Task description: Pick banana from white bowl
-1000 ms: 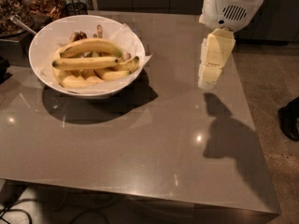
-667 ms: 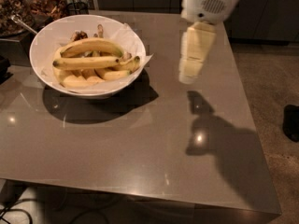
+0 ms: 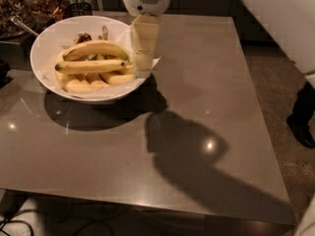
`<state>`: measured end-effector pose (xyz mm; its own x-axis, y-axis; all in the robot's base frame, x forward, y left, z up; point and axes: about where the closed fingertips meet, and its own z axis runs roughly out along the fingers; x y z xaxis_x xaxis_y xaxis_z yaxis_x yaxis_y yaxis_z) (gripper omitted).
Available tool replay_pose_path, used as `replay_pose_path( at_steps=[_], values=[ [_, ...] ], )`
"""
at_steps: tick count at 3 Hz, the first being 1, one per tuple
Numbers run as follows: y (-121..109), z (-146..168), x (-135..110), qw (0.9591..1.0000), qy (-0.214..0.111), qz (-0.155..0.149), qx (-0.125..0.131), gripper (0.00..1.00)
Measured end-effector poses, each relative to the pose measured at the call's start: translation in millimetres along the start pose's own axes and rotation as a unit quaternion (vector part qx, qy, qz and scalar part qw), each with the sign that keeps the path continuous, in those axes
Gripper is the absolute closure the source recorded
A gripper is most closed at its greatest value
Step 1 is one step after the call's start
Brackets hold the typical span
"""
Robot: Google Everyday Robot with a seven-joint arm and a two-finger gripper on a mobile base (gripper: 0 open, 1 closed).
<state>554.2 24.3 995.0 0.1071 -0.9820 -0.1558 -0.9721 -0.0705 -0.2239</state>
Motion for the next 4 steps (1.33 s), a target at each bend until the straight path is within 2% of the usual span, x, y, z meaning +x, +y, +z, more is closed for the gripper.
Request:
replay_pose_path(
  at_steps=[2, 3, 4],
  values=[
    [-20, 9, -34, 0.9996, -0.020, -0.013, 0.017, 0.00],
    [-40, 20, -68, 0.9991, -0.020, -0.036, 0.012, 0.00],
    [-63, 33, -102, 0.9980, -0.036, -0.052, 0.006, 0.00]
  ],
)
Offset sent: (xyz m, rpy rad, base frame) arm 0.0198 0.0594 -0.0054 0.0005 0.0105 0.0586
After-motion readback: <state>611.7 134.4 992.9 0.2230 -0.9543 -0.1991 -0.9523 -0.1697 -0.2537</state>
